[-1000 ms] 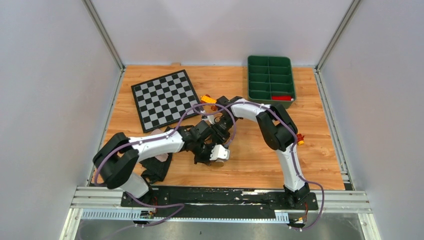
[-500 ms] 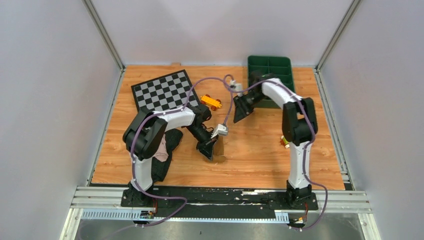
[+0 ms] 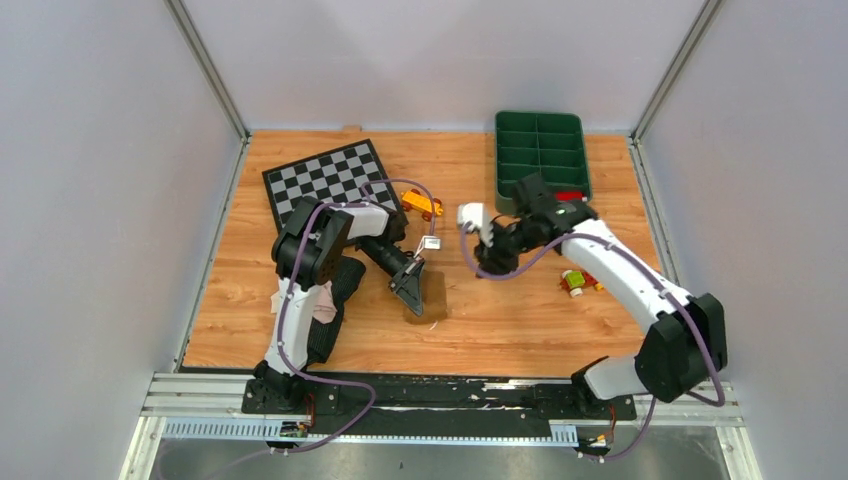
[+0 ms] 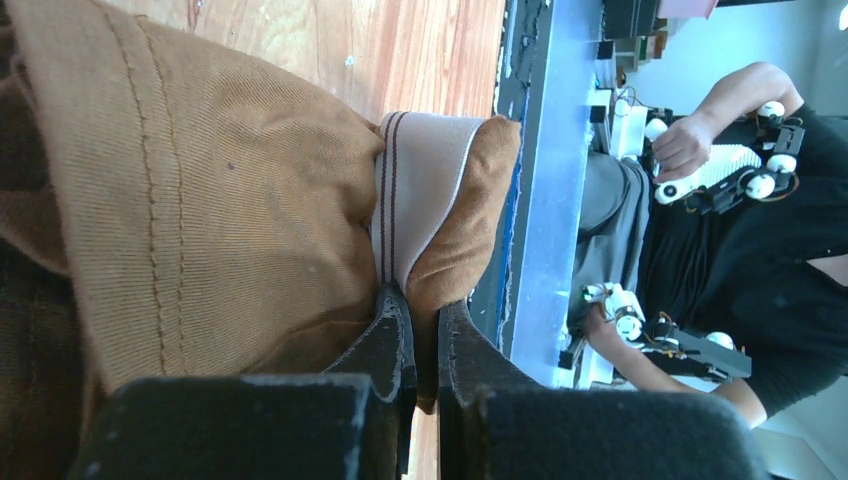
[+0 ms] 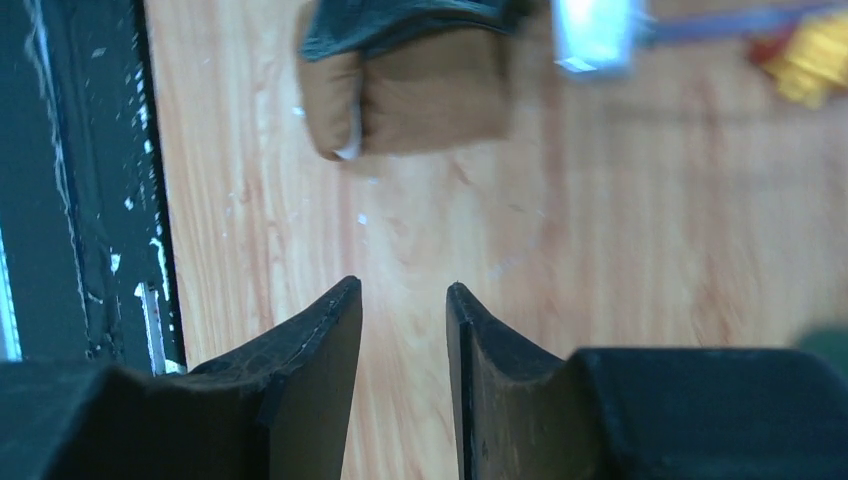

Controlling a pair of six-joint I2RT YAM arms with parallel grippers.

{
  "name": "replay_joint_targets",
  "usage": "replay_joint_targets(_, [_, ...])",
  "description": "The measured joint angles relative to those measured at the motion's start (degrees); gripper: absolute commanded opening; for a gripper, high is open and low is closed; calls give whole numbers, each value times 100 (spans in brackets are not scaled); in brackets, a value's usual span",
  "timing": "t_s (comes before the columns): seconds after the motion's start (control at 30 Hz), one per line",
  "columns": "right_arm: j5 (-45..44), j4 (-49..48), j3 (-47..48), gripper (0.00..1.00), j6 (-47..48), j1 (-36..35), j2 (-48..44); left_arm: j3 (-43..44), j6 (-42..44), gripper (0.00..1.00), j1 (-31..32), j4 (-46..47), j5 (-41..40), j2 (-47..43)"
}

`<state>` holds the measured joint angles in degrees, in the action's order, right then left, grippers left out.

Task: Roll the underwear
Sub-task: Roll the underwear to the center of the board.

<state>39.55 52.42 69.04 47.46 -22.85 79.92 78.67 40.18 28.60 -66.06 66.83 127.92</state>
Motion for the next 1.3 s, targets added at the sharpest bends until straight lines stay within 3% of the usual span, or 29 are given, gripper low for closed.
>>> replay_joint_targets(0.1, [-319,-271,-271,42,223,-962,269,2,-76,0,-2,11,-4,7])
replay_joint_targets(0.27, [-730,-852,-369,44,319,-1963,1021,26,-254,0,-9,24,-4,50])
replay_joint_targets(0.4, [-1115,-1346,-601,45,356,-2645,1117,26,-422,0,-11,70,-20,57])
replay_joint_targets(0.53, [-1357,-1665,-619,45,358,-3093,1209,26,-553,0,-11,114,-42,57])
replay_joint_targets(0.77, [-1777,-2065,-643,45,251,-3147,1606,26,-678,0,-13,151,-50,57])
replay_joint_targets(0.8, [-1827,-2087,-643,44,232,-3147,1672,26,-688,0,-13,153,-52,57])
replay_joint_targets(0.9, [-1915,-2140,-643,27,168,-3147,1843,26,-697,3,-13,157,-59,57])
replay_joint_targets(1.03, [-1888,-2142,-625,2,133,-3147,1858,24,-715,24,-13,166,-92,57])
replay_joint_targets(1.17, [-1674,-1910,-382,0,129,-3091,2031,-238,-903,32,-26,549,-205,-190])
replay_joint_targets(1.3, [-1123,-1582,90,0,127,-2833,2439,-693,-1209,35,-125,1130,-986,-1043])
